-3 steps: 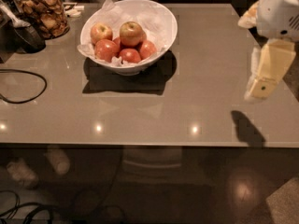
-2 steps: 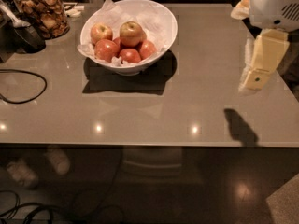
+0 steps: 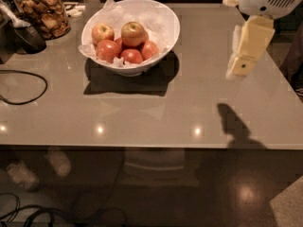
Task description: Pick apple from white bowl
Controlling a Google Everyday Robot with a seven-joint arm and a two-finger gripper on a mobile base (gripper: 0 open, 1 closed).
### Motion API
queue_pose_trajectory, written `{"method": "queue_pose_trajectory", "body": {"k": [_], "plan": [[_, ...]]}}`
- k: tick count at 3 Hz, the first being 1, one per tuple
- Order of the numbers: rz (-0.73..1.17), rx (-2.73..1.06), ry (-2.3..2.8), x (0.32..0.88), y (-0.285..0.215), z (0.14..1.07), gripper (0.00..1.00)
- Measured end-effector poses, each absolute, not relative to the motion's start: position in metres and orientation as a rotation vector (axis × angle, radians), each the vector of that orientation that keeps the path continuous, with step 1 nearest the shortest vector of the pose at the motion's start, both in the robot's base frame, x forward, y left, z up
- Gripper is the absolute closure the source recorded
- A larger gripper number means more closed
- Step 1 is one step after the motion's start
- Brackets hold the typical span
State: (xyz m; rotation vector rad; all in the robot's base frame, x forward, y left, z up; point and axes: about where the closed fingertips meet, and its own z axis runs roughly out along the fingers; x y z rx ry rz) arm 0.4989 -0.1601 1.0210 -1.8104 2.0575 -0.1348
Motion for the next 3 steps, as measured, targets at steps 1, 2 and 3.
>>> {"method": "queue_pose_trajectory", "body": {"k": [1,2,3], "plan": [[-0.142,-1.819,2.021,0.526,-0.139,1.033,0.0],[-0.152,-1.865,1.986,0.557,-0.116,1.045,0.0],[-0.158,-1.851,1.95,0.563,-0.107,1.054,0.0]]}}
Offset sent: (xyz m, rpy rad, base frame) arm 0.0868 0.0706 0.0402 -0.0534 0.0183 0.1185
